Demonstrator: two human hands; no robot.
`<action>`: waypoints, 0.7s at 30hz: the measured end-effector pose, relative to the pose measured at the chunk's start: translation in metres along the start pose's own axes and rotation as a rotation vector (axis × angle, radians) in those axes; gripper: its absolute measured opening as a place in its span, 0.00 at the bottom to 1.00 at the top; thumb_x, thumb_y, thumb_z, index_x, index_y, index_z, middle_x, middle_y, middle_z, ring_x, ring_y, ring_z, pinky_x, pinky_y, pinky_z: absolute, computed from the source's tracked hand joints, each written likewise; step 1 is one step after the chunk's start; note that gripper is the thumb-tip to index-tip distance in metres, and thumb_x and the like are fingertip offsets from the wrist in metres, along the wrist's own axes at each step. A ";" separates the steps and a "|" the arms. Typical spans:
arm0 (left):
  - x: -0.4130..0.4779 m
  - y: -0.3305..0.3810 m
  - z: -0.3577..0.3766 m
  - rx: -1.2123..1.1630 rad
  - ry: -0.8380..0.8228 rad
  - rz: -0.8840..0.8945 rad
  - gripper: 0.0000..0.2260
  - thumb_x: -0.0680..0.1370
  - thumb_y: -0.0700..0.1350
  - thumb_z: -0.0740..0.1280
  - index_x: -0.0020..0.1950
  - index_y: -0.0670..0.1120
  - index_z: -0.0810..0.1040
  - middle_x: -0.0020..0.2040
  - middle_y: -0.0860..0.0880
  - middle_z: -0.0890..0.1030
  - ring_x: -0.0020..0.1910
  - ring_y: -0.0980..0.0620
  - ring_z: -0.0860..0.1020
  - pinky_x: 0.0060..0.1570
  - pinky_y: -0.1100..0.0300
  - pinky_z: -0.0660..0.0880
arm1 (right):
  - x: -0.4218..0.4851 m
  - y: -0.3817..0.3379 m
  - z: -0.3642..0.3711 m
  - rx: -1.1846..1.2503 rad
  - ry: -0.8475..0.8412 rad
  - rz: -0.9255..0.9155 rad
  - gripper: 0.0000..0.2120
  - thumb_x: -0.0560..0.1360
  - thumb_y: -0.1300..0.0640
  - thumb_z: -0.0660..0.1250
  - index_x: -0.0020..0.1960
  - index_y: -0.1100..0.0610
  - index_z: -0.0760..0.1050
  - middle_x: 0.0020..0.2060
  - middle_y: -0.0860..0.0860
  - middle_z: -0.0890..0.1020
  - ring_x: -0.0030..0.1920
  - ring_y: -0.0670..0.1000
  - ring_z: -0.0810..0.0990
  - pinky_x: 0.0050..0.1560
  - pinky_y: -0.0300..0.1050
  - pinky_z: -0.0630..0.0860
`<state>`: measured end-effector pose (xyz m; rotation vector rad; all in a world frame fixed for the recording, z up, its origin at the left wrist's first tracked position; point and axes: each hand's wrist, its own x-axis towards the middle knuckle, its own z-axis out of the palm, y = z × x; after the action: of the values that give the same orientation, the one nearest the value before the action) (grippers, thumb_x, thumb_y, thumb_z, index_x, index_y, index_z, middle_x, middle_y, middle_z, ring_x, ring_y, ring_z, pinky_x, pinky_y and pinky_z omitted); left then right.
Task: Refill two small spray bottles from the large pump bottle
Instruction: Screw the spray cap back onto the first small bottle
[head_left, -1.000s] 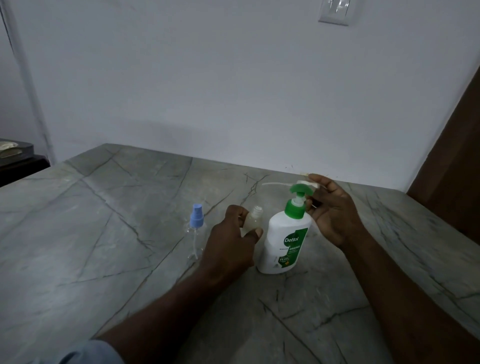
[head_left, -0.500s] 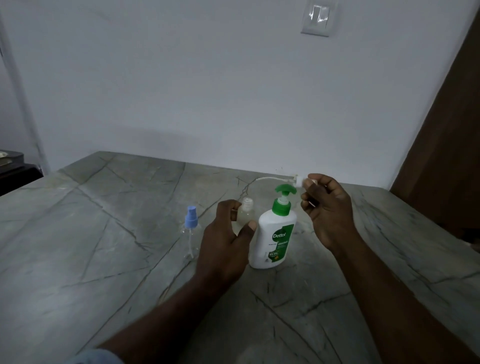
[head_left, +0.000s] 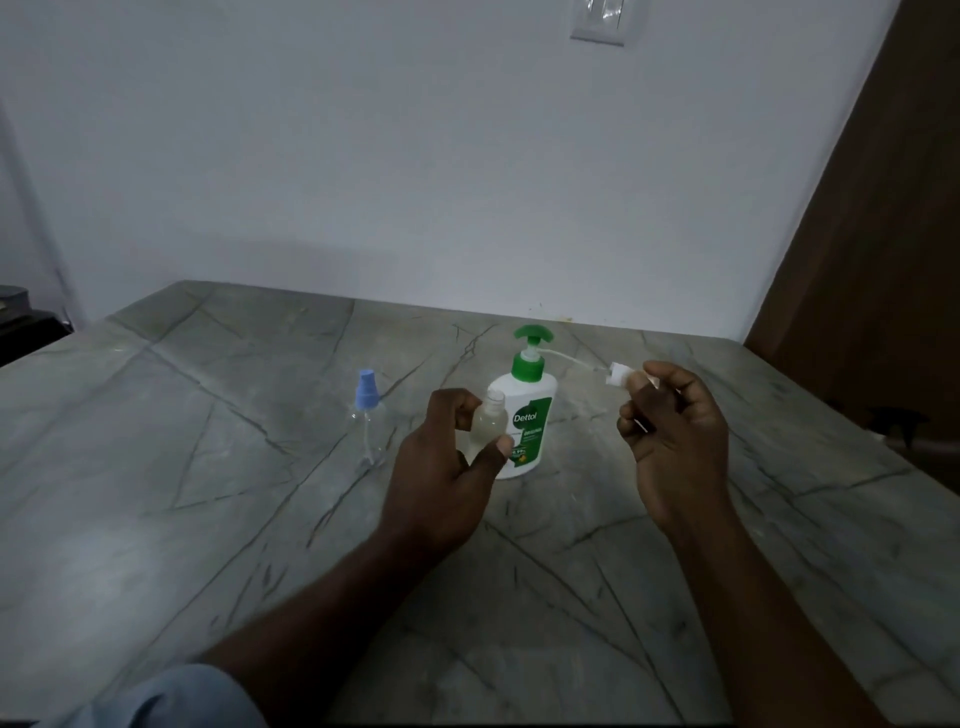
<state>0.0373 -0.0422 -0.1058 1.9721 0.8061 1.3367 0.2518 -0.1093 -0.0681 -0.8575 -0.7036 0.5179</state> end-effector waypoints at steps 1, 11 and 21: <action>-0.003 0.001 0.001 0.015 -0.018 0.016 0.15 0.77 0.57 0.69 0.59 0.56 0.68 0.53 0.60 0.79 0.42 0.54 0.81 0.38 0.48 0.82 | -0.008 -0.001 -0.005 -0.003 0.020 -0.009 0.13 0.68 0.57 0.77 0.52 0.54 0.80 0.39 0.48 0.80 0.35 0.47 0.80 0.38 0.40 0.78; -0.007 0.004 0.004 -0.012 -0.256 -0.068 0.19 0.77 0.54 0.73 0.61 0.60 0.68 0.56 0.57 0.80 0.28 0.50 0.84 0.26 0.59 0.79 | -0.039 -0.004 -0.023 -0.122 -0.016 -0.112 0.12 0.75 0.65 0.74 0.50 0.54 0.73 0.34 0.46 0.81 0.32 0.48 0.81 0.36 0.42 0.79; -0.004 0.004 0.006 -0.067 -0.337 -0.143 0.17 0.77 0.48 0.74 0.62 0.57 0.72 0.55 0.55 0.82 0.28 0.48 0.84 0.28 0.58 0.81 | -0.043 -0.007 -0.025 -0.295 -0.048 -0.215 0.13 0.72 0.60 0.77 0.46 0.53 0.73 0.39 0.57 0.82 0.33 0.52 0.83 0.34 0.42 0.79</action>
<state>0.0424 -0.0490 -0.1070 1.9748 0.7144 0.9048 0.2427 -0.1538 -0.0884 -1.0325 -0.9190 0.2450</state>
